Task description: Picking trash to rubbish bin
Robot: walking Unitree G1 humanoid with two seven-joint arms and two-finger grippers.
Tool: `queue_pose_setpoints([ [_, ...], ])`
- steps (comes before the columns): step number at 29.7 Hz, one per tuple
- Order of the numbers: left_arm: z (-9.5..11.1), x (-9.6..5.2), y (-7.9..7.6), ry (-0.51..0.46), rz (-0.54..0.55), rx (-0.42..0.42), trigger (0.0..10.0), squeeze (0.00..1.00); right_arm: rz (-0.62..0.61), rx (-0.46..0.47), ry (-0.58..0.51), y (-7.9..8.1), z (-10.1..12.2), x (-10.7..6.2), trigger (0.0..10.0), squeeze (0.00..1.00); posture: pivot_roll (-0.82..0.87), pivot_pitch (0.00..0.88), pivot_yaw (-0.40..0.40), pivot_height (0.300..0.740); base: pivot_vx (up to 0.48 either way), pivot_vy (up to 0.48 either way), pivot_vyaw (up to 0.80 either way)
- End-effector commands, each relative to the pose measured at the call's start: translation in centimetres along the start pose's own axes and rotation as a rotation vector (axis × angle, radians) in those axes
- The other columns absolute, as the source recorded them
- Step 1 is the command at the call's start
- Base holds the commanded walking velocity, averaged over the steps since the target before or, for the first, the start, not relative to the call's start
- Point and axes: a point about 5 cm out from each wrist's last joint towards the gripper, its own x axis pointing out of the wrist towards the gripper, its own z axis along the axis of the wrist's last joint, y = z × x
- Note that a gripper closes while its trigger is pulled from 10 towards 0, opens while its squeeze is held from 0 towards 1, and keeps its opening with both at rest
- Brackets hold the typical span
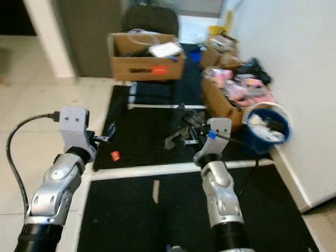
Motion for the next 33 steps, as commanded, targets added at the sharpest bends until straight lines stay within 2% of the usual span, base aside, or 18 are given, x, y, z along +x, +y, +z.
queue_pose_setpoints([
  [1,-0.6,-0.1,-0.2,0.032,0.0,-0.006,10.0,0.0,-0.021,-0.008,0.02,-0.6,-0.5,-0.2,10.0,0.0,0.02,0.153,-0.039,0.74,0.0,0.0,-0.8],
  [6,-0.6,0.0,-0.1,0.018,0.001,0.009,10.0,0.0,-0.021,-0.007,0.029,-0.7,-0.7,-0.3,10.0,0.0,0.02,0.153,-0.032,0.74,0.0,0.0,-0.8],
  [9,-0.5,0.0,-0.2,0.011,-0.017,-0.003,10.0,0.0,-0.028,-0.017,0.078,-0.9,-1.5,-0.5,10.0,0.0,0.01,0.152,-0.024,0.74,0.0,0.0,0.0],
  [14,-0.5,0.1,-0.6,0.028,-0.07,0.034,10.0,0.0,-0.042,-0.004,0.088,-0.9,-1.9,-1.0,10.0,0.0,0.0,0.147,-0.011,0.74,0.0,0.0,0.0],
  [20,-0.5,0.3,-0.6,0.028,-0.063,0.004,10.0,0.0,-0.048,-0.003,0.089,-0.9,-2.1,-1.3,10.0,0.0,-0.01,0.142,-0.002,0.74,0.0,0.0,0.0],
  [33,-0.6,0.3,-0.9,0.034,-0.097,-0.011,10.0,0.0,-0.032,0.003,0.123,-0.5,-2.8,-1.5,10.0,0.0,0.0,0.13,0.002,0.74,0.26,0.0,0.0],
])
